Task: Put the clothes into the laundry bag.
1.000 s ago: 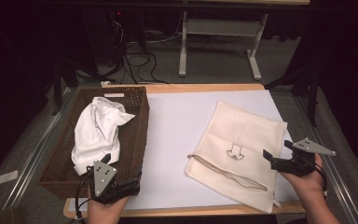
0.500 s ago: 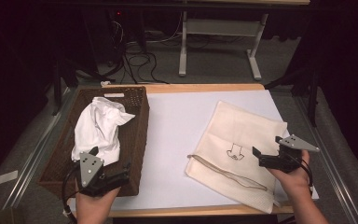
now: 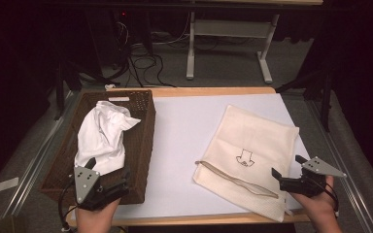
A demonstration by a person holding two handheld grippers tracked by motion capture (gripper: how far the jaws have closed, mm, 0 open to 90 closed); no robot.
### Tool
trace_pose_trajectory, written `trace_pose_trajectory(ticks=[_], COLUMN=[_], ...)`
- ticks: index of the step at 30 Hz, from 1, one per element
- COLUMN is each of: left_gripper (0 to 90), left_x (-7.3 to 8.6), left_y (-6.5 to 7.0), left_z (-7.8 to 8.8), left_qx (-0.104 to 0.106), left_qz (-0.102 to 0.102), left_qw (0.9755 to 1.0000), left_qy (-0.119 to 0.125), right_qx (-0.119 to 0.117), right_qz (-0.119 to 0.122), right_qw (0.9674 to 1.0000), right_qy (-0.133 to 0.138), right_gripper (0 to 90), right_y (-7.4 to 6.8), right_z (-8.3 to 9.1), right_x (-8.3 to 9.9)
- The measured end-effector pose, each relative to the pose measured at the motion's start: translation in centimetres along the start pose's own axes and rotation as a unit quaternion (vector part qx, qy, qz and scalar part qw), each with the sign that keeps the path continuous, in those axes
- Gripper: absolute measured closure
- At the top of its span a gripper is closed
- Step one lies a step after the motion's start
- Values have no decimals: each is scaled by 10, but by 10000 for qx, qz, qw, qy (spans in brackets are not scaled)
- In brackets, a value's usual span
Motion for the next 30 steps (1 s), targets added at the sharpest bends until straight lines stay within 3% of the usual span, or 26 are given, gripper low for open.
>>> trace_pose_trajectory(ticks=[3,4,7,13,17,22,30], left_gripper=[21,21,21,24,23,24,7], left_x=[4,0,-6,-21,-26,-31,-44], left_y=[-1,-1,-4,-16,-23,-29,-31], left_z=[-5,-4,-2,-3,-8,-22,-54], left_qx=[124,169,198,155,2,-115,-16], left_qz=[-86,-154,-98,-98,-227,-331,-155], left_qw=[9998,9997,9998,9997,9997,9994,9997], left_qy=[-121,-76,2,132,95,1,-207], right_qx=[57,89,132,117,55,6,-20], right_qz=[75,32,-19,71,70,-66,-244], right_qw=[9999,9999,9999,9999,9999,9999,9997], right_qy=[-82,-77,-55,-105,-129,-130,-39], right_gripper=[5,5,5,5,5,5,5], right_y=[-2,-3,-4,-10,-13,-7,2], right_z=[-1,-2,-3,-3,-4,-5,-3], right_x=[2,0,-2,1,3,4,3])
Point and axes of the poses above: each handheld gripper's, and its own axes: z roughly backward along the jaws, x roughly out of its underside, y roughly to its right, the point moved 9 cm from there along -z, roughly forward along the jaws, and after that the axes turned 3 degrees about y, right-handed, at the moved point
